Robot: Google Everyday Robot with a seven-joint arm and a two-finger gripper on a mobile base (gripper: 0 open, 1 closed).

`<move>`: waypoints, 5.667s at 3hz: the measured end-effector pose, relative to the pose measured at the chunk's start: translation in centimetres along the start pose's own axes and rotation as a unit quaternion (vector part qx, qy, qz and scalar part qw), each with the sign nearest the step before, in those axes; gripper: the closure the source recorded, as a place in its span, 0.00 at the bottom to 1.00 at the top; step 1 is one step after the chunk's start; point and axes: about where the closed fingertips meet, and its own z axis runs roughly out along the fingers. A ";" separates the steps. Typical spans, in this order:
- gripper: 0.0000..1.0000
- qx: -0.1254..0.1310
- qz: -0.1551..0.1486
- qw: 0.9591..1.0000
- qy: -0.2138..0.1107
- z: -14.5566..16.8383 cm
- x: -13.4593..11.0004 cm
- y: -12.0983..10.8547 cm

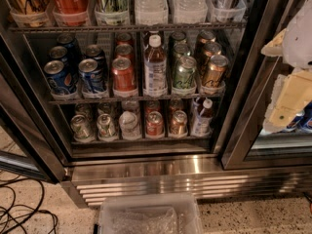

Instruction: Pick green can from top shelf of fridge

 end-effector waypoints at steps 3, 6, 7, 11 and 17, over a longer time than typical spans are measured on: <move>0.00 -0.013 -0.038 0.998 -0.045 0.7 -3.3 1.5; 0.00 -0.020 -0.059 0.996 -0.069 1.1 -5.0 2.4; 0.00 -0.019 -0.079 0.990 -0.113 0.3 -5.8 3.5; 0.00 -0.056 -0.167 0.895 -0.409 -6.6 -18.3 12.8; 0.00 0.034 -0.001 0.893 -0.449 -7.8 -26.9 11.7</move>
Offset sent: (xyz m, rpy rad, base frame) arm -0.0043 0.0373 -0.0071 0.0623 0.0166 0.1004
